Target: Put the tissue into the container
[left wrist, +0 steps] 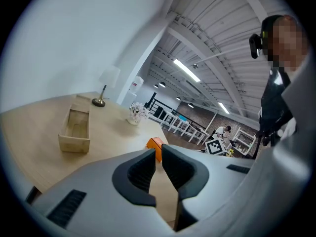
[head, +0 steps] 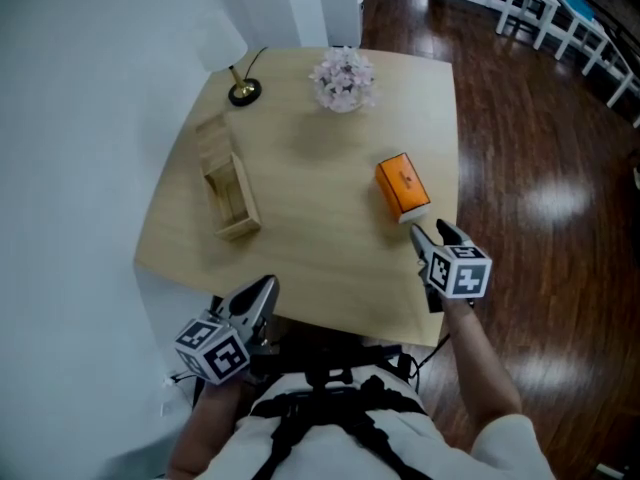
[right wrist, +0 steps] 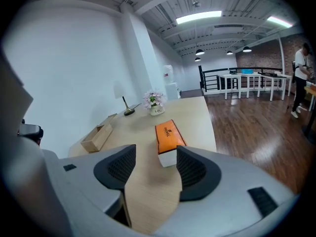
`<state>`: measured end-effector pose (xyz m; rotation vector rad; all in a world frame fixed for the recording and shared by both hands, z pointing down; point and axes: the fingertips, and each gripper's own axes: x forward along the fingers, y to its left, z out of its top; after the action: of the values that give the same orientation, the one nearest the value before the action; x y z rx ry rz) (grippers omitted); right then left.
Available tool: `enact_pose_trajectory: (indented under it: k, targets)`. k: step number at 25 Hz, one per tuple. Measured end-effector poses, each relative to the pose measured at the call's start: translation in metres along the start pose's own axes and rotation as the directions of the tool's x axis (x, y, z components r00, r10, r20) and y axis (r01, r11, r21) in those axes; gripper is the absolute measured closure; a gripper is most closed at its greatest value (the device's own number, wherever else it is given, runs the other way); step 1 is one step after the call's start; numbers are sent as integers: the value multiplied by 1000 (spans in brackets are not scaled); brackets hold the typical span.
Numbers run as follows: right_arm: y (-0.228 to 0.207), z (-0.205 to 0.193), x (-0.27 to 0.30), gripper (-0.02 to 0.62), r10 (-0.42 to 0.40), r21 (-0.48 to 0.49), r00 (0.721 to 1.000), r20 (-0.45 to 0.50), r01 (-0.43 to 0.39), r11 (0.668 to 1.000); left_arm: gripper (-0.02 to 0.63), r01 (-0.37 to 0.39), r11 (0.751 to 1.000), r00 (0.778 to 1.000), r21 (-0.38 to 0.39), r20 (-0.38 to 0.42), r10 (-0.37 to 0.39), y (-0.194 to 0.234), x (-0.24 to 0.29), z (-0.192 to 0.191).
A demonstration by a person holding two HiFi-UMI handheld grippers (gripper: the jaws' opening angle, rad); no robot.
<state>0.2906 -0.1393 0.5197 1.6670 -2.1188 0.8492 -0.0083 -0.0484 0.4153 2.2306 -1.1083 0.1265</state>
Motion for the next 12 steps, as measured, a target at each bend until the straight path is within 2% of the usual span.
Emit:
enact_pose_trajectory:
  k: [12]
  targets:
    - [-16,14,46,293,-55,-68,997,-59,51,996,578,-3,1000,1000,4,-12,3,26,8,4]
